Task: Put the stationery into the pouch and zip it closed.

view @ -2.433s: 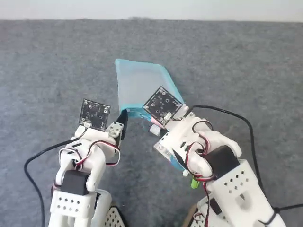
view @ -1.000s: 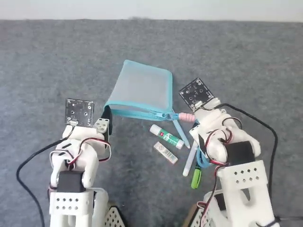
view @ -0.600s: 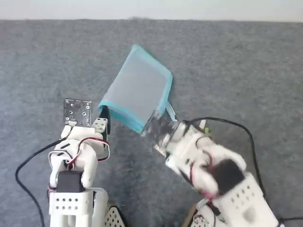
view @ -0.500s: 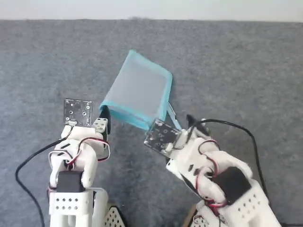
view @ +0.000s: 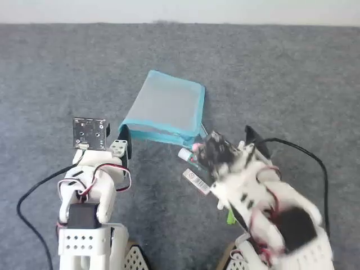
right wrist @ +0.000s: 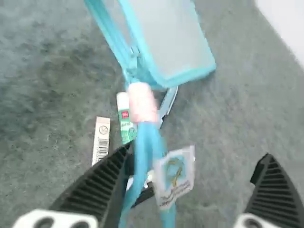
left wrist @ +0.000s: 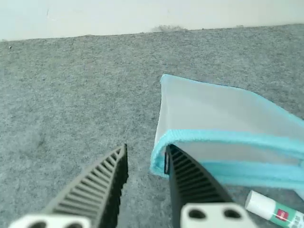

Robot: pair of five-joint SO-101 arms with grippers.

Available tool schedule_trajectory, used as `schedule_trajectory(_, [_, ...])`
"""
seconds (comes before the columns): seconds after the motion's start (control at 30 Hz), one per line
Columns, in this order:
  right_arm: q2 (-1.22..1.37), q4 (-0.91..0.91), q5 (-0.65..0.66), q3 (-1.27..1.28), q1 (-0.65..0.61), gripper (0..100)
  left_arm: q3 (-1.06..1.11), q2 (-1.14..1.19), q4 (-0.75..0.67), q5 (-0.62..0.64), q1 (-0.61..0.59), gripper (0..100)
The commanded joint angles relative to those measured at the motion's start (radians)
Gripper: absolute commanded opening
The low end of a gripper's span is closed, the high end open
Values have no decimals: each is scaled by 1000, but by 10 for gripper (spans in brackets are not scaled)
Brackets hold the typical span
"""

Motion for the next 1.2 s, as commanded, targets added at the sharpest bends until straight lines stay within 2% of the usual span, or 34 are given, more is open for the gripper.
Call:
schedule_trajectory(0.0, [-44, 24, 0, -68, -41, 362, -19, -11, -35, 18, -6, 118])
schedule_trajectory(0.27, [-62, 38, -32, -103, -39, 363, -19, -11, -35, 18, -6, 118])
schedule_trajectory(0.5, [194, -257, 12, 115, -38, 363, -65, -11, -6, 18, -6, 118])
schedule_trajectory(0.67, [331, -366, 8, 138, -22, 362, -48, -11, -3, 17, -9, 118])
schedule_trajectory(0.77, [364, -409, -12, 169, -19, 362, 28, -17, -55, 9, -31, 119])
schedule_trajectory(0.9, [409, -458, -68, 172, -31, 362, 38, -17, -95, 17, -176, 120])
schedule_trajectory(1.07, [613, -364, -80, -23, -35, 362, 18, -11, -123, 8, -368, 120])
schedule_trajectory(1.17, [794, -300, -143, -189, -51, 362, 42, -11, -123, -91, -519, 121])
